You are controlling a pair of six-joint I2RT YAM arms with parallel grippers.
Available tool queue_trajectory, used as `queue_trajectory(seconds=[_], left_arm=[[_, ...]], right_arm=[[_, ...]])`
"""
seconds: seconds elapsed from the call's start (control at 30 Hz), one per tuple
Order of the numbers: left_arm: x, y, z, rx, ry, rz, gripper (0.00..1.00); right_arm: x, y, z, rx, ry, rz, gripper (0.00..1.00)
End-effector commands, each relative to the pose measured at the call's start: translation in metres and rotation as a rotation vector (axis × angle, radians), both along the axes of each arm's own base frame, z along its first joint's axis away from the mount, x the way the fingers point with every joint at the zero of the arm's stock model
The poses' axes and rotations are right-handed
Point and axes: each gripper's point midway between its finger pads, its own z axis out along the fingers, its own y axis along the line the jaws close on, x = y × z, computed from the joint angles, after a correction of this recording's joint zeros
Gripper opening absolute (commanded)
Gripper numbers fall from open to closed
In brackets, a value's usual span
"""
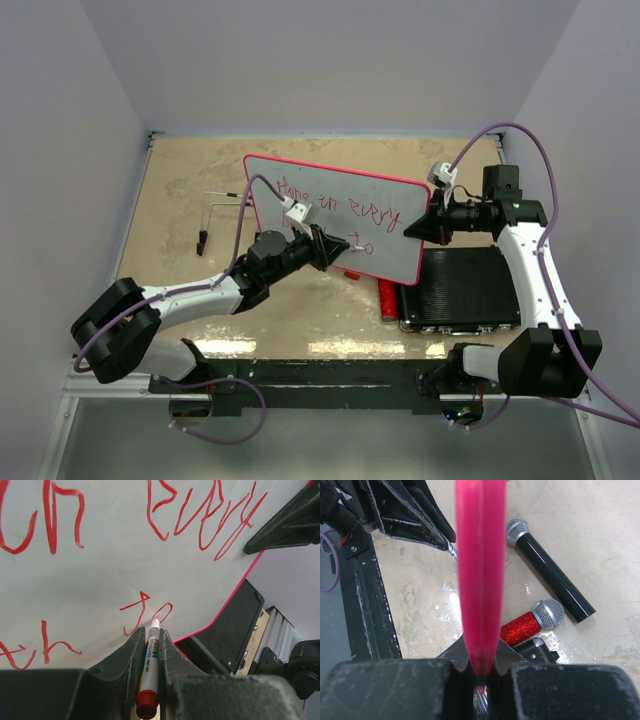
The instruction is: Write a sentence on the whiteboard
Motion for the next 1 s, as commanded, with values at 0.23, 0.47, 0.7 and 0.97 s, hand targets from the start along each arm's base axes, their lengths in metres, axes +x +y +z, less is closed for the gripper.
queue_trajectory(seconds=[0.23, 0.47, 0.7, 0.97], left_arm=[[0.012, 0.002, 0.052, -0.103, -0.133, 0.035, 0.00], [-0.001, 0.000, 0.064, -0.136, -0.161, -0.026, 0.00], [-0.022, 0.005, 0.064, -0.096, -0.174, -0.105, 0.00], [-0.031, 0.019, 0.058, -0.112, -0.133, -0.084, 0.00]], right_arm=[[-0.009, 0.008, 0.018, 0.043, -0.050, 0.040, 0.00], [-0.009, 0.008, 0.019, 0.042, -0.053, 0.039, 0.00], [-0.010, 0.008, 0.019, 0.042, -0.055, 0.039, 0.00], [-0.010, 0.008, 0.019, 0.043, -0.054, 0.038, 0.00]])
